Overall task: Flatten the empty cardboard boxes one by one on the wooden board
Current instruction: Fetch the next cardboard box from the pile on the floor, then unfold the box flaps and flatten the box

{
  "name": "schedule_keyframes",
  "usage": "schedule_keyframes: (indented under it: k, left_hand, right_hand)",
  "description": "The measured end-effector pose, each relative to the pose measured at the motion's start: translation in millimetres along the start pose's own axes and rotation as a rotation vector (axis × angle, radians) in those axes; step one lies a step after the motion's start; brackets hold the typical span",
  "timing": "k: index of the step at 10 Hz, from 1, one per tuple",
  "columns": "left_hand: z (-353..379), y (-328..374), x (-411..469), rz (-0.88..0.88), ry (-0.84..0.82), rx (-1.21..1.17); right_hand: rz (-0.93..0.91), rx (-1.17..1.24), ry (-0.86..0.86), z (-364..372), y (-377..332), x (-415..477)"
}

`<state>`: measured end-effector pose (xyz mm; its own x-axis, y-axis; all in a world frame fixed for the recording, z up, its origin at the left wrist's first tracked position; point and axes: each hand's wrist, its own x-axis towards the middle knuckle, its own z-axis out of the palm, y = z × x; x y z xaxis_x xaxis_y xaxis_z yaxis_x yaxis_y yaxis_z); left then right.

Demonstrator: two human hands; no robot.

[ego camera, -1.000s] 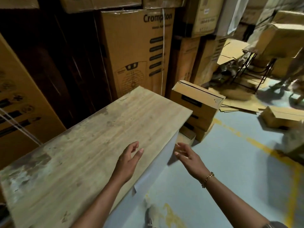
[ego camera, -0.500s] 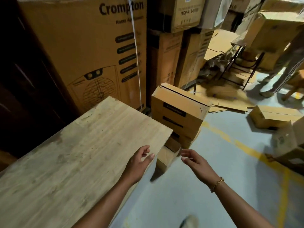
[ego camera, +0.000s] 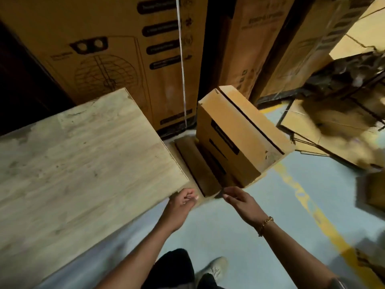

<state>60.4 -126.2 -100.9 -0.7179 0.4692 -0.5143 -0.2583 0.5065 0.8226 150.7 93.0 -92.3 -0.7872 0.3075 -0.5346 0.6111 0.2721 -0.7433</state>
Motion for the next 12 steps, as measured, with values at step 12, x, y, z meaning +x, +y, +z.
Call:
schedule_keyframes:
  k: [12]
  left_hand:
    - [154,-377,384,-0.712,0.472,-0.577]
  right_hand:
    - [0.262,0.143,-0.279,89,366,493]
